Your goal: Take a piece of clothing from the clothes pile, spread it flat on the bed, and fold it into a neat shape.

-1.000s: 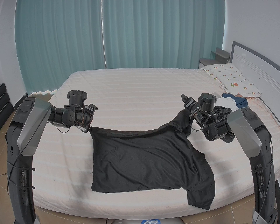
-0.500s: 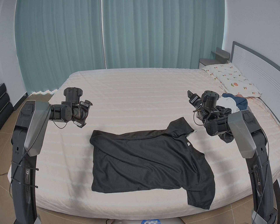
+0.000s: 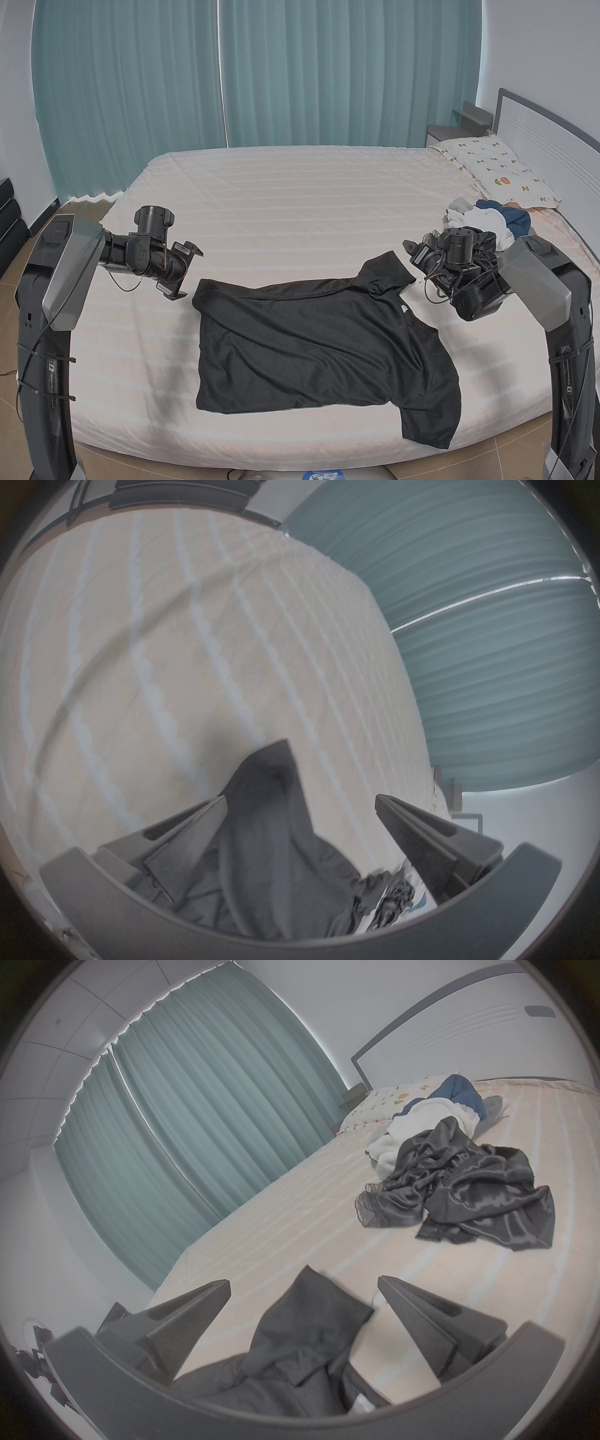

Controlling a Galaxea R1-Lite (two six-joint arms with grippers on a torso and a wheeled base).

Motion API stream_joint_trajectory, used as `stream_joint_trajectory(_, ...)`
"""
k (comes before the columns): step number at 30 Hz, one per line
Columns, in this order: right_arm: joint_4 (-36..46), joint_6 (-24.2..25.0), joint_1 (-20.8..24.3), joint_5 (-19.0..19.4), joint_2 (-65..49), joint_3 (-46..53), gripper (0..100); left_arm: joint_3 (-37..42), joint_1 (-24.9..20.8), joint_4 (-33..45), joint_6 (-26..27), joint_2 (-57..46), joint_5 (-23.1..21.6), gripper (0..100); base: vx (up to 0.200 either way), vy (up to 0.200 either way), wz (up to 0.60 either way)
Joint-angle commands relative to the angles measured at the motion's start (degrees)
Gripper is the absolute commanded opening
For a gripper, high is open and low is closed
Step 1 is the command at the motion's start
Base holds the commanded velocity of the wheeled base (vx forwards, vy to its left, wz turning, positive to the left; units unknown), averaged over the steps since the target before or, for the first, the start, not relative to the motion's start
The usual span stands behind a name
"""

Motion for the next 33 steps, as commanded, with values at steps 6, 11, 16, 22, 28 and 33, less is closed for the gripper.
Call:
stream_joint_trajectory(6,-16.16,0.22,-2.07,10.38,-19.55,41.36,100,52.79,-2.56,-24.2,9.37,-26.83,-8.97,100,0.0,0.0,0.0)
stream_joint_trajectory(11,-22.31,0.4,-2.34,11.79,-20.51,52.17,100,60.88,-6.34,-24.9,9.28,-31.14,-7.74,100,0.0,0.0,0.0)
stream_joint_trajectory(16,-29.34,1.72,-2.42,11.96,-19.99,61.22,100,66.15,-8.09,-25.17,8.84,-33.6,-8.27,100,0.0,0.0,0.0)
stream_joint_trajectory(22,-33.3,7.6,-3.74,14.78,-19.81,65.97,100,68.61,-10.82,-25.17,8.93,-32.81,-8.18,100,-0.167,0.0,0.0)
stream_joint_trajectory(28,-33.56,8.66,-5.76,19.0,-18.93,67.2,100,68.26,-11.79,-26.22,9.46,-29.03,-7.48,100,-0.133,0.0,0.0)
stream_joint_trajectory(33,-33.91,8.66,-5.76,19.17,-17.35,67.55,100,68.08,-13.9,-31.14,9.46,-25.6,-3.61,100,0.0,0.0,0.0)
